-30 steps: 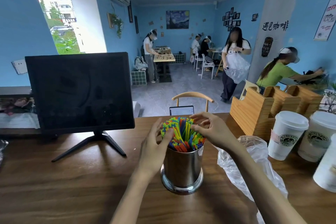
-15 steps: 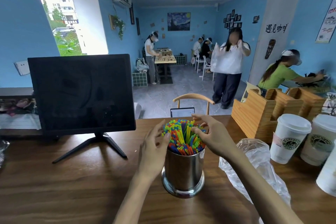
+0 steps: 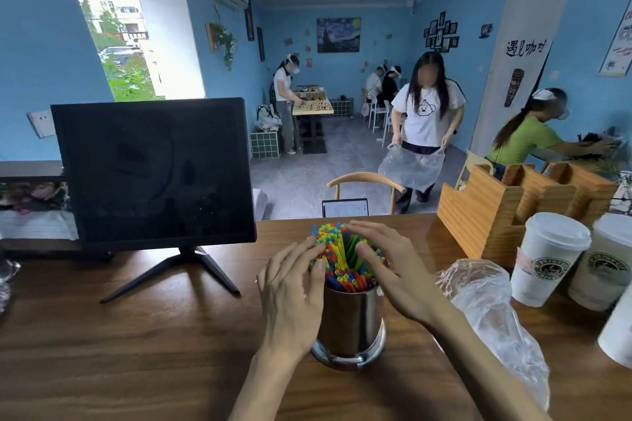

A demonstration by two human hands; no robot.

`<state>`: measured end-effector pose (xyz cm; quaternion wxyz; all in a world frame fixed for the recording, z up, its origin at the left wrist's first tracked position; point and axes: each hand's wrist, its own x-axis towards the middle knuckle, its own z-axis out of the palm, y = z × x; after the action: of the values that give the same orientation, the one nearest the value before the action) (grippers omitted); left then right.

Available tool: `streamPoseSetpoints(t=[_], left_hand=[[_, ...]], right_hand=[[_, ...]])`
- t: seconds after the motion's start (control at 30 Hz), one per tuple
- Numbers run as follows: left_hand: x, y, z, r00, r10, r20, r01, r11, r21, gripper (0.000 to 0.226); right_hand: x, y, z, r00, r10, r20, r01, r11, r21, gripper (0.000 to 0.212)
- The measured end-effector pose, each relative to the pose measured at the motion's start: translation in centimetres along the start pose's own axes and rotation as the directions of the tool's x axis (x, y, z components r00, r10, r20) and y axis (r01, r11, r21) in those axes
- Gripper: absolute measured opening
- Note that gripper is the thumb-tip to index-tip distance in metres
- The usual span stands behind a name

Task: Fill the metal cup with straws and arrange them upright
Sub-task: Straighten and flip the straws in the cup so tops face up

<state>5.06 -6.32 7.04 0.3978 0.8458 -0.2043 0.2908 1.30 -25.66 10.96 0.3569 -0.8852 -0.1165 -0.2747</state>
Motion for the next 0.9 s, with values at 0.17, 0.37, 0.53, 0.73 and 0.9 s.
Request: streamPoseSetpoints(t=[0.17, 0.37, 0.53, 0.73, 0.9], left_hand=[[-0.5, 0.2, 0.4, 0.999, -0.034, 0.009, 0.034, 0.999, -0.019, 0.038], [0.5, 0.5, 0.6, 0.996, -0.048, 0.072, 0.056, 0.991, -0.123, 0.029], [0.3, 1.2, 0.5, 0.978, -0.083, 0.189, 0.121, 0.973, -0.198, 0.039], [-0.7, 2.2, 0.8, 0.982, -0.115, 0.152, 0.144, 0.97, -0.195, 0.045], [-1.1, 2.5, 1.2, 0.98, -0.149, 0.13, 0.177, 0.955, -0.236, 0.048]], right_hand=[[-0.4, 0.1, 1.1, 0.997, -0.052, 0.049, 0.06, 0.984, -0.165, 0.038], [0.3, -0.4, 0.8, 0.991, -0.09, 0.097, 0.107, 0.978, -0.178, 0.04], [1.7, -0.2, 0.1, 0.993, -0.1, 0.055, 0.107, 0.982, -0.157, 0.037], [5.8, -0.3, -0.7, 0.978, 0.042, 0.203, -0.014, 0.99, -0.139, 0.028], [7.4, -0.3, -0.3, 0.913, 0.05, 0.406, 0.02, 0.986, -0.166, 0.034]])
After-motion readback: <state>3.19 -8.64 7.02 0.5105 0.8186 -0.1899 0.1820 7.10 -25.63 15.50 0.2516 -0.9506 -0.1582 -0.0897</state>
